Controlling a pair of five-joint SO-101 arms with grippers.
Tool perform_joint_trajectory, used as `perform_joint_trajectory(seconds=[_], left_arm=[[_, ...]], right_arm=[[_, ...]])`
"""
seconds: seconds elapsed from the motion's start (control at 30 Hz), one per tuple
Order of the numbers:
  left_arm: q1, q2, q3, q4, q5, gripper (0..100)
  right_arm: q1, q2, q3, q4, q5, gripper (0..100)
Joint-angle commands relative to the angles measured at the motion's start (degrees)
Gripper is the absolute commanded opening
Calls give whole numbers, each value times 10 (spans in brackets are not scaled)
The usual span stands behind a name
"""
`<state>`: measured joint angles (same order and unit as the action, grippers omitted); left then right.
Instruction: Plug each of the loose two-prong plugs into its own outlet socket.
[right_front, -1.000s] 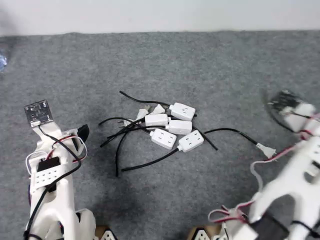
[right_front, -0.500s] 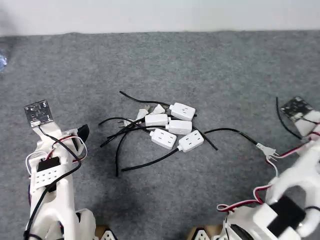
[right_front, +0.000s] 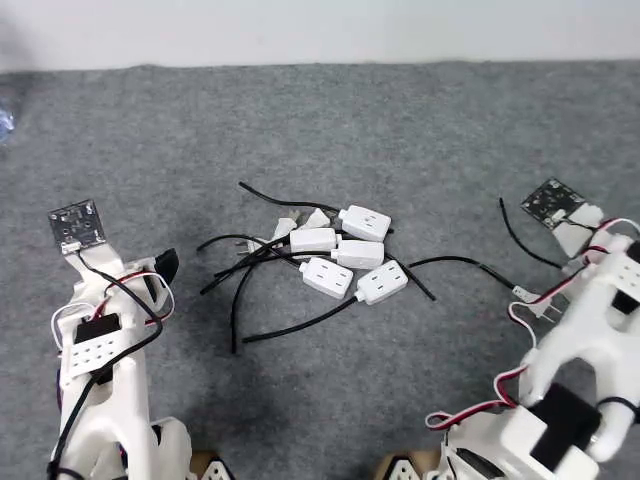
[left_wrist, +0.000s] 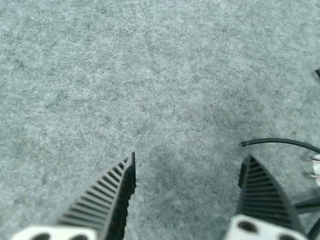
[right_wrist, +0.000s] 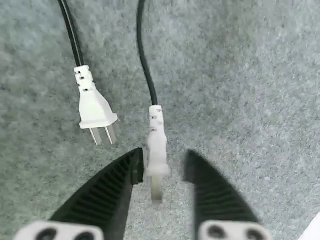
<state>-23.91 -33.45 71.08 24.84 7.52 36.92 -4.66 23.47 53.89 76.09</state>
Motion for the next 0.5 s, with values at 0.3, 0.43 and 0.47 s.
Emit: perform_joint_trajectory(seconds=[0.3, 0.43, 0.47], left_arm=[[11, -11, -2, -18, -1, 316], [15, -11, 0, -18, -12, 316], [15, -11, 2, -18, -16, 316]], right_arm=[[-106, -36, -34, 121, -23, 497], [-304, -87, -33, 234, -113, 497], [-337, -96, -33, 236, -129, 497]])
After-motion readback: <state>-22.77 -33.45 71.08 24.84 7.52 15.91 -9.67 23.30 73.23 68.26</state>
